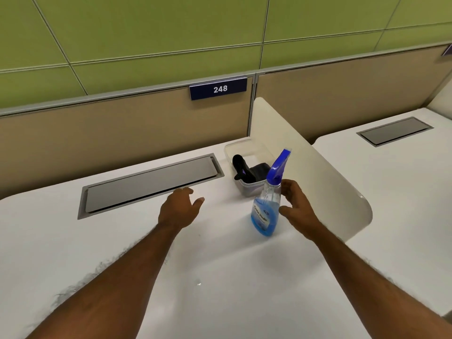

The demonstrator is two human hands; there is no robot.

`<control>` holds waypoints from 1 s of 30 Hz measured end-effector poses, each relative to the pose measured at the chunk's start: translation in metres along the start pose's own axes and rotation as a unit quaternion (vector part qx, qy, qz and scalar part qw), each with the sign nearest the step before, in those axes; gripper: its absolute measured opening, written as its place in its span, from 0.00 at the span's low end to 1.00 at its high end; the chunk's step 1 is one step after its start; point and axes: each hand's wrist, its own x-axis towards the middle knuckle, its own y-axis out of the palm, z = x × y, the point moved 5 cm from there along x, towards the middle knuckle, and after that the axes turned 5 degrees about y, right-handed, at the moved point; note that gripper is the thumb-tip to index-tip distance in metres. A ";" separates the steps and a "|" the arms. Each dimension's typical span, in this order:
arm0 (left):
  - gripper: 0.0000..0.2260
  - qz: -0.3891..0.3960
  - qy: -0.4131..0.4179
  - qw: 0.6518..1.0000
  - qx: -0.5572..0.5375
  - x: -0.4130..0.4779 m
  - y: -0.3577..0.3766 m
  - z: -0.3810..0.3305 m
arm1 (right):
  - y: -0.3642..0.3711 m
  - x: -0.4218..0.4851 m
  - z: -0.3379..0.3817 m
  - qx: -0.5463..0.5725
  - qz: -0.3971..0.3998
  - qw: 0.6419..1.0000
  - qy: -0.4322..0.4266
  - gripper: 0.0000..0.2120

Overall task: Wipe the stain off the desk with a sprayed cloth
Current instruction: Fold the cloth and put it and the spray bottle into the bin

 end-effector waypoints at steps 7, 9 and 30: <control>0.26 0.059 0.056 0.979 0.189 -0.045 0.005 0.031 | 0.017 0.006 0.042 0.089 0.004 0.996 0.019 0.31; 0.27 0.066 0.056 0.977 0.197 -0.055 0.010 0.042 | 0.024 0.010 0.042 0.094 0.008 0.995 0.044 0.24; 0.29 0.036 0.060 0.995 0.076 -0.046 0.049 0.039 | -0.007 0.046 0.103 0.110 -0.014 0.994 -0.011 0.12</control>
